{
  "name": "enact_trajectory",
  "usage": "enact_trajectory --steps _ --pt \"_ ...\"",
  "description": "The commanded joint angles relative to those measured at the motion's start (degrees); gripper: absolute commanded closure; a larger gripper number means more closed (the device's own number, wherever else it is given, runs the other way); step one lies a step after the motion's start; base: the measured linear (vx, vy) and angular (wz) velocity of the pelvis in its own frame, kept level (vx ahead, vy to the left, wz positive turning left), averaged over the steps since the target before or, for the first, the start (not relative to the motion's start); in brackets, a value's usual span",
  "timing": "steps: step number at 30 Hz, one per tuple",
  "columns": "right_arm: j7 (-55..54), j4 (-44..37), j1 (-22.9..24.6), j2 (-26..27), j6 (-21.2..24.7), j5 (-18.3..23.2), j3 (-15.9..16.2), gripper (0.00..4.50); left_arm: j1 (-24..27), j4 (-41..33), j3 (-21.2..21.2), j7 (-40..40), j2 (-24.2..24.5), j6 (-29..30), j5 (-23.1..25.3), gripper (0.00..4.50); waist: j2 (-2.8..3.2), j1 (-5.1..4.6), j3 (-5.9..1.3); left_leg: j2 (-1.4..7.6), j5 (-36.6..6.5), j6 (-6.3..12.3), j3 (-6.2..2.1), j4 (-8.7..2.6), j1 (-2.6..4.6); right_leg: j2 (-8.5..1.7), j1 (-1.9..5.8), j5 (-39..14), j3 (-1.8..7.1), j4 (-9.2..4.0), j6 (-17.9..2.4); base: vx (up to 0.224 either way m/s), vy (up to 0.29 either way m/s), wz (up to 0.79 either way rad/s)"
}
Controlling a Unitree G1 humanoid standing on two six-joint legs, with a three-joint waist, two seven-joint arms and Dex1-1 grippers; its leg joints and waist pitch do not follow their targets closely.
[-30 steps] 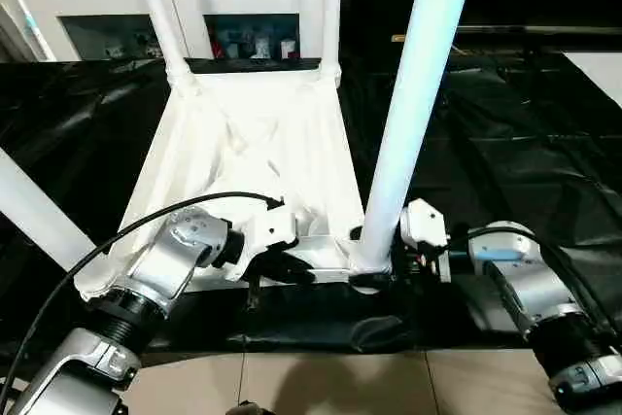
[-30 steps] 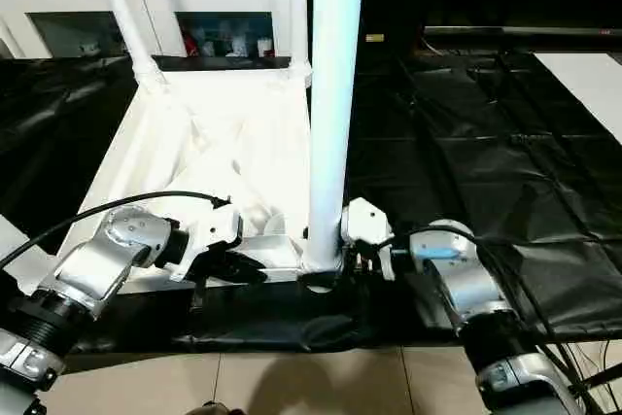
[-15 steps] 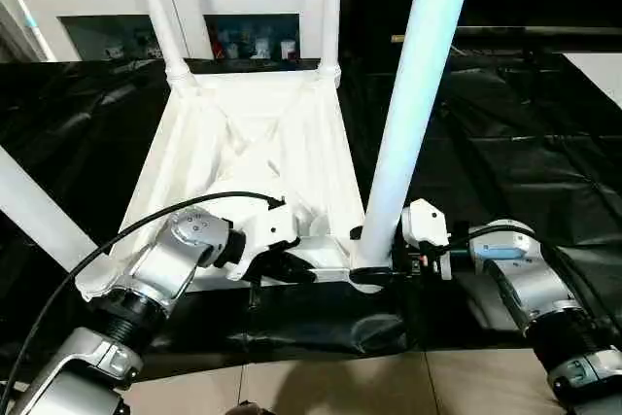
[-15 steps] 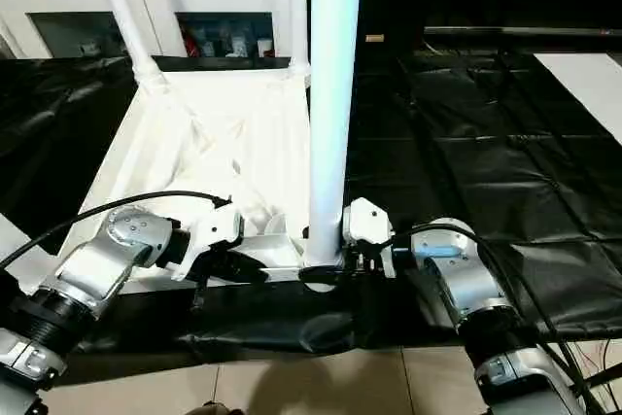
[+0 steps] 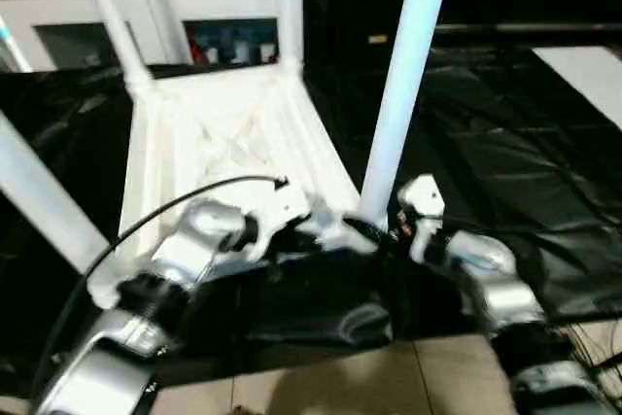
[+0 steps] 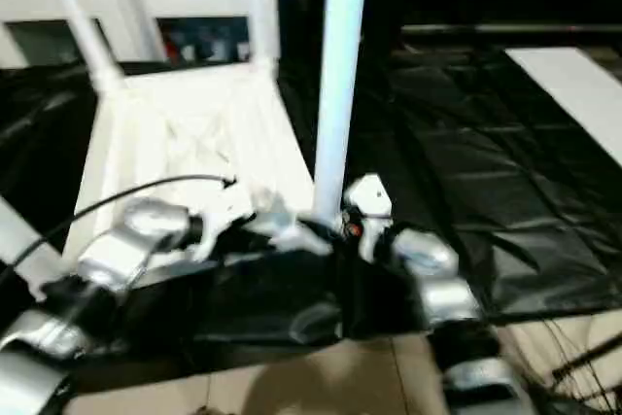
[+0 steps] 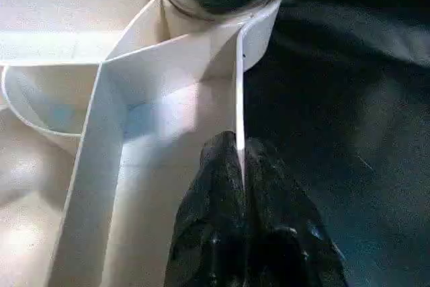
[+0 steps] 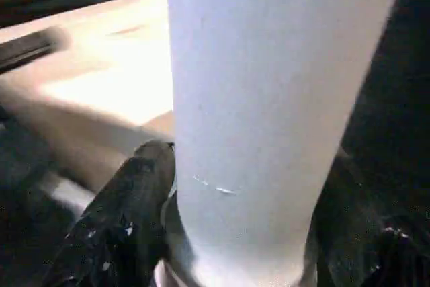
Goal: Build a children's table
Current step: Rotate leg to tighten
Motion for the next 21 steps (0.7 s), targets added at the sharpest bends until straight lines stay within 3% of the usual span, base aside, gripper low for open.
enact_trajectory --steps 1,2,6,7,11,12,13,16,18,21 --pt "-11.9 2.9 -1.2 4.1 3.2 0.1 -2.3 1.88 -1.3 3.5 -0.4 4.2 -2.1 0.3 1.2 4.5 -0.19 0.04 -3.36 1.78 -19.5 -1.22 -1.57 -4.66 1.07 -3.2 1.76 -20.2 2.17 -5.45 -10.4 0.0 0.0 0.0" --pt "-19.6 5.4 -2.7 6.6 4.2 -2.2 -2.3 1.88 -2.5 5.7 -0.2 6.7 -3.5 0.5 1.6 4.5 0.12 -0.03 -3.41 1.78 -20.6 -1.51 -1.8 -4.79 1.23 -3.22 1.84 -20.9 2.02 -5.46 -10.2 0.0 0.0 0.0" --pt "-27.4 7.5 -4.8 9.8 5.7 -4.1 -3.1 1.88 -4.2 8.6 0.1 9.7 -4.9 0.3 2.3 4.5 0.1 -0.75 -3.31 1.67 -23.3 -2.22 -1.95 -4.99 1.26 -3.13 1.67 -21.7 1.92 -5.71 -9.8 0.0 0.0 0.0" --pt "-28.5 7.7 -5.2 10.9 5.8 -4.0 -3.5 1.88 -4.6 9.5 0.0 10.3 -5.0 -0.2 2.7 4.5 0.36 -0.78 -3.32 1.74 -23.9 -2.14 -1.9 -4.94 1.43 -3.16 1.48 -21.0 2.03 -5.78 -10.0 0.0 0.0 0.0" --pt "-28.3 7.3 -5.6 13.0 5.3 -3.4 -3.4 1.88 -5.7 12.4 0.1 11.0 -5.5 -1.8 3.4 4.5 0.3 -0.91 -3.27 1.64 -25.0 -1.71 -1.75 -4.95 1.48 -2.97 1.42 -19.7 2.09 -5.91 -10.2 0.0 0.0 0.0" --pt "-24.7 5.5 -4.8 13.9 4.1 -1.2 -3.7 1.88 -5.8 12.8 0.0 10.5 -5.5 -2.3 3.5 4.5 0.35 -0.78 -3.27 1.72 -25.2 -1.73 -1.81 -4.99 1.58 -3.07 1.43 -19.6 2.11 -5.88 -10.3 0.0 0.0 0.0" --pt "-24.7 5.5 -4.8 13.9 4.1 -1.2 -3.7 1.18 -5.8 12.8 0.0 10.5 -5.5 -2.3 3.5 4.5 0.27 -0.73 -3.27 1.8 -25.5 -1.54 -1.82 -5.01 1.56 -3.14 1.49 -19.4 2.15 -5.87 -10.4 0.0 0.0 0.0" --pt "-22.5 3.4 -4.1 13.9 2.9 -1.7 -2.1 1.16 -5.4 12.7 -0.3 9.7 -5.0 -3.2 3.7 4.5 0.36 -0.71 -3.27 1.91 -25.1 -0.96 -1.85 -5.13 1.34 -3.22 1.66 -18.3 2.19 -5.75 -10.6 0.0 0.0 0.0" --pt "-22.2 2.9 -4.1 13.7 2.9 -2.1 -1.6 0.78 -5.3 12.7 -0.5 9.3 -4.8 -3.5 3.6 4.5 0.32 -0.68 -3.36 1.9 -23.9 -0.98 -1.75 -5.09 1.31 -3.15 1.69 -17.2 2.2 -5.6 -11.1 0.0 0.0 0.0" --pt "-19.4 0.9 -3.6 11.3 4.0 -4.2 0.7 0.7 -4.9 12.5 -0.5 8.7 -4.3 -4.2 3.8 4.5 0.09 -0.45 -3.27 1.86 -22.7 -0.48 -1.65 -5.02 1.23 -3.22 1.83 -18.1 2.21 -5.67 -11.0 0.0 0.0 0.0"
